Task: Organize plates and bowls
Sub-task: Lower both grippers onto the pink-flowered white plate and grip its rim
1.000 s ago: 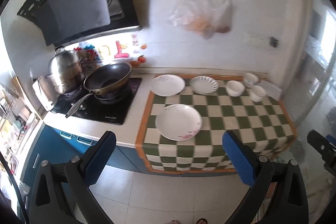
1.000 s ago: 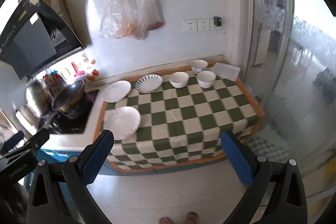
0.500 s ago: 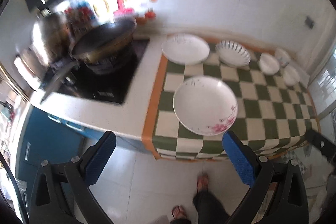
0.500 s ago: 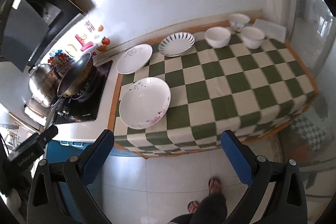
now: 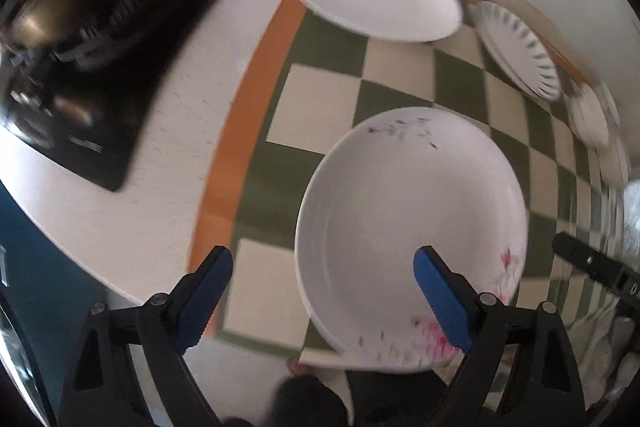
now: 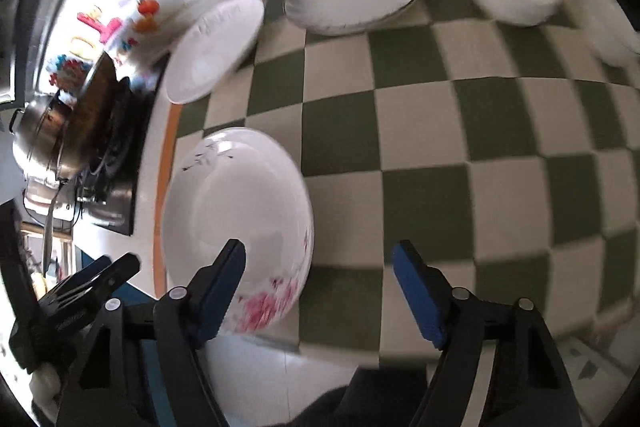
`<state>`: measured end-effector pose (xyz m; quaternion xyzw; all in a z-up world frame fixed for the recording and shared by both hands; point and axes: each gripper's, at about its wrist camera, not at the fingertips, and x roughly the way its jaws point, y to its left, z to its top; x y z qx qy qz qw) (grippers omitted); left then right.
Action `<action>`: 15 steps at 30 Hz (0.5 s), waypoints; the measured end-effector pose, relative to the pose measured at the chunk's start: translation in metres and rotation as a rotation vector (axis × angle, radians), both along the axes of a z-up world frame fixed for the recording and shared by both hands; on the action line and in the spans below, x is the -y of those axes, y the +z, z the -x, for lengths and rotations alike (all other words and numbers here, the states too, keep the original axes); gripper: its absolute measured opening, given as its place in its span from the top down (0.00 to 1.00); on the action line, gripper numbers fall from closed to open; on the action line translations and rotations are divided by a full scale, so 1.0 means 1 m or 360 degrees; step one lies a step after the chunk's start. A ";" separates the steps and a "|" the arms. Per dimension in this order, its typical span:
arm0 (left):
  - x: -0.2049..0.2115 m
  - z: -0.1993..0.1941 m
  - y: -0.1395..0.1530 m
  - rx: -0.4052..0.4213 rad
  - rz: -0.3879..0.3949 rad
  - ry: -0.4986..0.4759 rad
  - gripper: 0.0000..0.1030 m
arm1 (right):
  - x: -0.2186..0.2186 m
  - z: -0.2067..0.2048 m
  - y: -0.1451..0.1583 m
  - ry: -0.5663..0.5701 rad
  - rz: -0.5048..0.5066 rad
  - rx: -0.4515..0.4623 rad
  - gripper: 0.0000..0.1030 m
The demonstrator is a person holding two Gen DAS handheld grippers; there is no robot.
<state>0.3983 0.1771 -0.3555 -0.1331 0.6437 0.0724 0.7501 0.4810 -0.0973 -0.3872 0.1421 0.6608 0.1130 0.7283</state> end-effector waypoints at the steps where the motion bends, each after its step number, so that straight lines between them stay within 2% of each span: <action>1: -0.003 -0.006 -0.007 -0.0029 0.0008 0.0015 0.10 | -0.002 -0.012 -0.011 0.0026 -0.0019 -0.0042 0.26; 3: -0.006 -0.017 -0.019 -0.0060 0.0040 0.0026 0.13 | -0.007 -0.032 -0.028 0.0089 -0.0059 -0.0103 0.27; 6: -0.007 -0.024 -0.030 -0.0110 0.0134 0.0028 0.27 | -0.020 -0.048 -0.044 0.0176 -0.0095 -0.0177 0.33; 8: -0.005 -0.027 -0.036 -0.0147 0.0162 -0.0004 0.48 | -0.029 -0.057 -0.053 0.0227 -0.0135 -0.0215 0.38; 10: -0.002 -0.029 -0.041 -0.0178 0.0142 -0.0039 0.56 | -0.037 -0.061 -0.061 0.0258 -0.0141 -0.0254 0.46; 11: -0.001 -0.028 -0.041 -0.0175 0.0136 -0.0049 0.56 | -0.039 -0.062 -0.065 0.0263 -0.0133 -0.0275 0.55; 12: -0.001 -0.028 -0.040 -0.0167 0.0139 -0.0053 0.56 | -0.040 -0.063 -0.069 0.0265 -0.0111 -0.0299 0.67; 15: -0.003 -0.026 -0.037 -0.0155 0.0160 -0.0043 0.58 | -0.042 -0.064 -0.077 0.0243 -0.0175 -0.0328 0.87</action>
